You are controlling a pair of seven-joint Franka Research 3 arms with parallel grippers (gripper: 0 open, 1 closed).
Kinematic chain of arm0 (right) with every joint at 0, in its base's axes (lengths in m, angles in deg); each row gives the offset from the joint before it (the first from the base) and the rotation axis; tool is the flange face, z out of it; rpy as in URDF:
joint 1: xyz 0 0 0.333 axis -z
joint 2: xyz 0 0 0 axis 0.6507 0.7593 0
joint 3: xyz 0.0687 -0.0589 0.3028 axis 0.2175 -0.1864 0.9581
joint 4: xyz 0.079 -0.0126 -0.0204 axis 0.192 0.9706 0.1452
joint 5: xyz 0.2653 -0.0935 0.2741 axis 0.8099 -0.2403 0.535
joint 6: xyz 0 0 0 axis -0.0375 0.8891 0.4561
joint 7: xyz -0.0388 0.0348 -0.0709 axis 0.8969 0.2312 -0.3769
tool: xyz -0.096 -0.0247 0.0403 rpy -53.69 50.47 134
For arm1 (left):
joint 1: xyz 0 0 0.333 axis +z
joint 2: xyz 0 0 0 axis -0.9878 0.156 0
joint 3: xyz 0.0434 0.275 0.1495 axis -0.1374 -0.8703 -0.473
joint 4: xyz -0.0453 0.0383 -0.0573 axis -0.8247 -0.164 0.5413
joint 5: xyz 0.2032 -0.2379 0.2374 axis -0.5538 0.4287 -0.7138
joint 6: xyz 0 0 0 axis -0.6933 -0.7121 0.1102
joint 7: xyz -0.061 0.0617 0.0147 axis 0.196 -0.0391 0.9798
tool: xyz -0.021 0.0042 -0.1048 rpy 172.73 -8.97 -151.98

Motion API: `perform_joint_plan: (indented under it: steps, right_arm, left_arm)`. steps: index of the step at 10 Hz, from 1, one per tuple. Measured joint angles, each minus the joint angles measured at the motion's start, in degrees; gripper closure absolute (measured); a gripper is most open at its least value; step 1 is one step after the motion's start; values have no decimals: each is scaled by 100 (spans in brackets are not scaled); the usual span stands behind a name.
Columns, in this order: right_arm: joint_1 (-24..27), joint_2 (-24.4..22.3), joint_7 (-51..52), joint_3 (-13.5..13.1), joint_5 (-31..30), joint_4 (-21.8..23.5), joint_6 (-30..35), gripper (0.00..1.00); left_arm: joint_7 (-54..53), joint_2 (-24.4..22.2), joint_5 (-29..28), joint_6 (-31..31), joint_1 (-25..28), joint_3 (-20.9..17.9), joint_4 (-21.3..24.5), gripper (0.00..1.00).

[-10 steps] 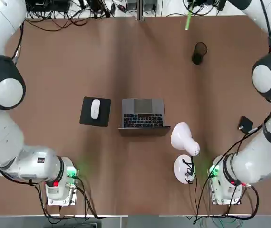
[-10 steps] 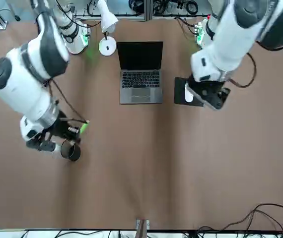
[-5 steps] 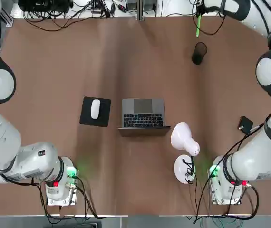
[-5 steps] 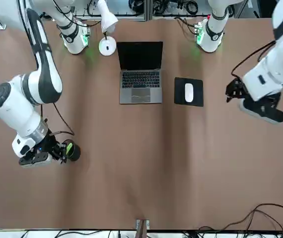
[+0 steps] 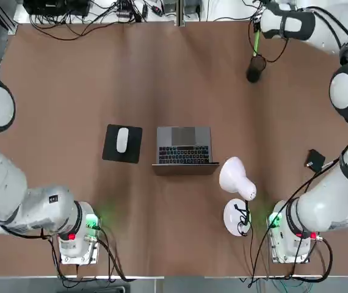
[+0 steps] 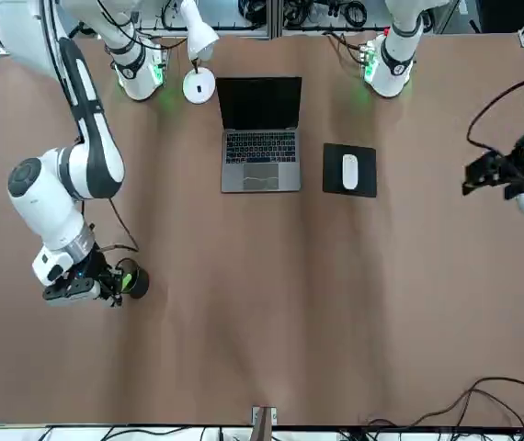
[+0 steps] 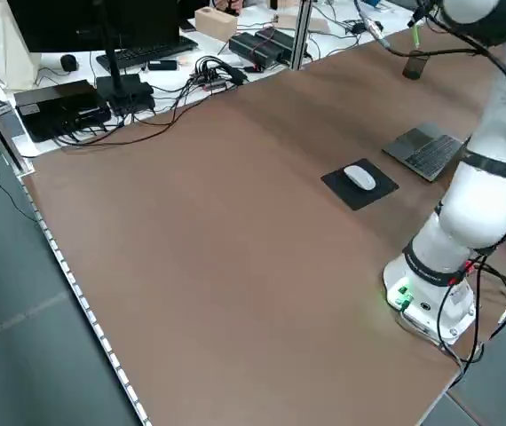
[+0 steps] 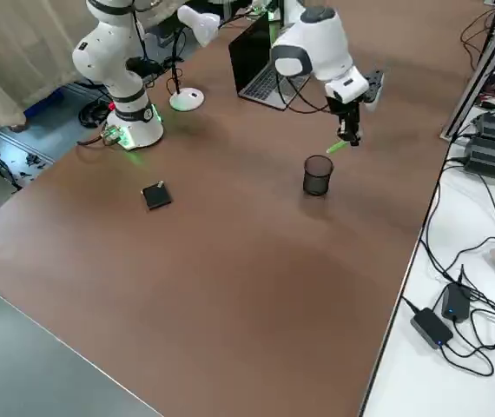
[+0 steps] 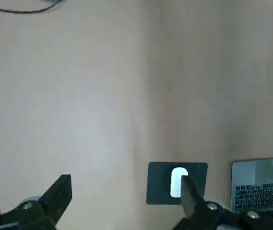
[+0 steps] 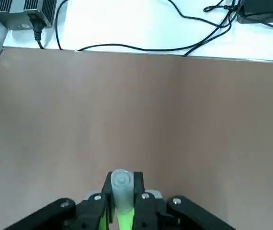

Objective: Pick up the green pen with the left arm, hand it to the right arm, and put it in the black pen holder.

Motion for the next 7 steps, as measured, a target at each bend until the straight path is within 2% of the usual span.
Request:
perform_joint_plan:
  steps: [1,2,4,7]
  right_arm:
    - [5,56,5,-1,0,144,-209,82]
    - [28,120,7,-4,0,184,-271,82]
    - [133,208,42,-5,0,186,-295,82]
    - [213,310,66,-6,0,189,-367,82]
  left_arm:
    - [-13,-329,21,-222,-513,-653,458,0]
    - [-20,-607,22,-346,-772,-954,878,0]
    - [-26,-855,7,-411,-811,-1009,1265,0]
    - [-53,-816,-189,-425,-827,-738,1383,0]
